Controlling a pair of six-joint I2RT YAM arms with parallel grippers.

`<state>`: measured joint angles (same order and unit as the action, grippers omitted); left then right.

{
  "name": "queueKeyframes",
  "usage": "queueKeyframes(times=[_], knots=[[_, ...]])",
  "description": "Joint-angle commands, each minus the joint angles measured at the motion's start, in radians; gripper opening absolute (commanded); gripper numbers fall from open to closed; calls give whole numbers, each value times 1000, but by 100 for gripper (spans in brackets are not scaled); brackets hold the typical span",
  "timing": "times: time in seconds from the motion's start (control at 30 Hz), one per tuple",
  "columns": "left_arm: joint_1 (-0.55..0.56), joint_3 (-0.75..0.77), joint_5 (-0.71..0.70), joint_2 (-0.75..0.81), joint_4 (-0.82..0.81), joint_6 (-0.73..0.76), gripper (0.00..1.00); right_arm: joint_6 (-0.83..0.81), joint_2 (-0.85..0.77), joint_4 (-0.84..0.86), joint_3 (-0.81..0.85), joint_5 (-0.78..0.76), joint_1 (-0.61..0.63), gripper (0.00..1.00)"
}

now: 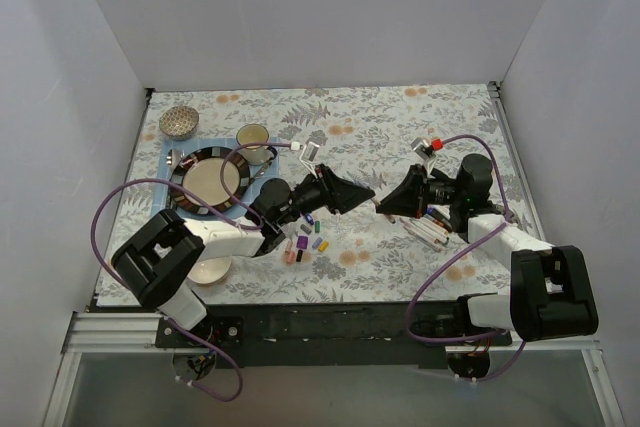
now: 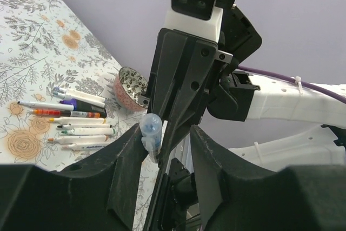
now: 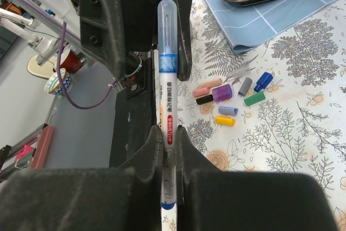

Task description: Open the pen caps

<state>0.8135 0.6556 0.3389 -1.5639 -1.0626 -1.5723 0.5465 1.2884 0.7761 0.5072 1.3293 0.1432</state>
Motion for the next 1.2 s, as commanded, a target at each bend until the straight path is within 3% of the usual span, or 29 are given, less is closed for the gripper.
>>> queueKeyframes(times=[0.0,0.13,0.17,0.27,0.43,0.57,0.77,0.97,1.1,1.17], knots=[[1,38,6,11,7,15,36,-5,-15,32,-6,-10,-8,1],[1,47,-14,22,12,34,24,-10,-11,26,-6,-10,-7,1],[1,49,-21,27,16,46,13,-10,-9,26,-7,-12,-7,1],[0,35,-78,56,7,69,0,-14,-8,20,-7,-8,-5,1],[-59,-13,-250,168,-17,146,0,-48,-8,-20,-13,1,-7,1],[-239,-5,-213,266,-31,63,0,-65,-1,-32,-13,13,-7,1],[-387,52,-227,358,38,46,0,-95,6,-70,-6,24,15,1],[-436,85,-299,426,78,98,0,-174,11,-162,14,25,42,1],[-451,104,-250,447,133,112,0,-191,6,-182,28,22,44,1],[-451,105,-204,461,221,103,0,-293,-6,-257,48,-40,45,1]])
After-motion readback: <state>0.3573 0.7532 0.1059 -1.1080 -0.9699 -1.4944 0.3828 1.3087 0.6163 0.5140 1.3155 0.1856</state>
